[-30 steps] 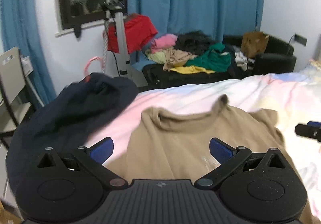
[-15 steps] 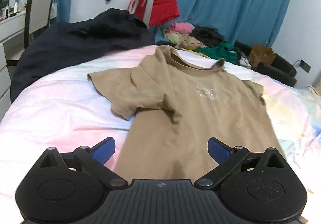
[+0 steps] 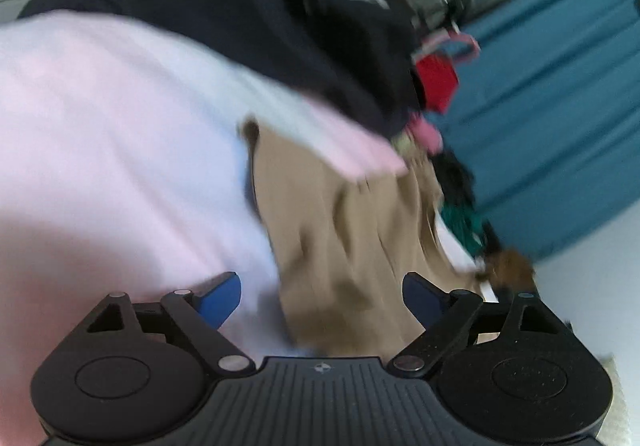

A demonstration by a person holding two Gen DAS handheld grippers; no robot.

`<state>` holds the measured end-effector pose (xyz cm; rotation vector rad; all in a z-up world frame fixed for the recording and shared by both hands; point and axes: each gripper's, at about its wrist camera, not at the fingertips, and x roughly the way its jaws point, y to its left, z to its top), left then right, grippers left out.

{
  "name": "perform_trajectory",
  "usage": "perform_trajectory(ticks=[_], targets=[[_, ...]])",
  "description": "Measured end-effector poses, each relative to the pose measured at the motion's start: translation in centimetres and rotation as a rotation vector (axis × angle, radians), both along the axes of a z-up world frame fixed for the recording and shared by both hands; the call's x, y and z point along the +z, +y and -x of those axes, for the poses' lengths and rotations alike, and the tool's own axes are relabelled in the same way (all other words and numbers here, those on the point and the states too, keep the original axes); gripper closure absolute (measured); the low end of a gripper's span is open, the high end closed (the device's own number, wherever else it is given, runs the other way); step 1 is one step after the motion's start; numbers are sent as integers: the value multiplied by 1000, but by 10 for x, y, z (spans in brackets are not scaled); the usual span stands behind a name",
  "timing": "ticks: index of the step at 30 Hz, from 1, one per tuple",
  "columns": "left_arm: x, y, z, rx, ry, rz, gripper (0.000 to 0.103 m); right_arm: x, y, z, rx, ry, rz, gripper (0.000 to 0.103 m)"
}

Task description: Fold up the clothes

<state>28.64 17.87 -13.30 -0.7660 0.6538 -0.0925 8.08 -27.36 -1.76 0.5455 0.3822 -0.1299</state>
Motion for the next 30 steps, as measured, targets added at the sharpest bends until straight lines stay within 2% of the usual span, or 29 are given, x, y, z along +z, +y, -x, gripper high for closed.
perform_trajectory(ticks=[3, 4, 5, 6, 7, 8, 10, 14, 16, 18, 21, 24, 25, 26, 27, 30], targets=[[2, 4, -21, 41, -40, -71, 14, -10, -3, -12, 2, 24, -18, 28], [2, 3, -29, 29, -43, -91, 19, -11, -3, -15, 4, 29, -18, 28], [1, 1, -38, 7, -33, -116, 33, -12, -3, -17, 7, 34, -16, 28], [1, -2, -46, -11, -16, -151, 40, -13, -2, -19, 9, 38, -15, 28], [3, -7, -53, -31, -7, -191, 55, -14, -2, -21, 12, 42, -13, 28], [5, -12, -60, -51, 0, -232, 74, -16, -1, -23, 14, 47, -11, 28], [16, -22, -72, -106, -8, -346, 99, -18, 0, -28, 19, 55, -8, 28], [57, -38, -90, -127, -98, -661, 99, -22, 1, -37, 30, 73, -1, 28], [82, -41, -100, -47, -117, -818, 99, -24, 1, -41, 32, 83, 2, 28], [97, -42, -115, 40, -98, -940, 99, -28, 0, -46, 30, 93, -2, 28], [96, -36, -131, 61, -21, -947, 96, -31, -1, -51, 31, 100, 5, 28], [91, -35, -122, 53, -20, -893, 75, -33, 0, -53, 36, 103, 24, 28], [91, -36, -113, 44, -17, -884, 57, -33, 0, -53, 37, 102, 29, 28], [90, -38, -104, 33, -10, -878, 53, -32, 0, -53, 40, 99, 34, 28], [90, -40, -96, 22, -3, -873, 54, -31, 0, -53, 42, 95, 41, 28], [96, -41, -46, -35, -34, -784, 45, -27, 0, -50, 46, 80, 56, 28]])
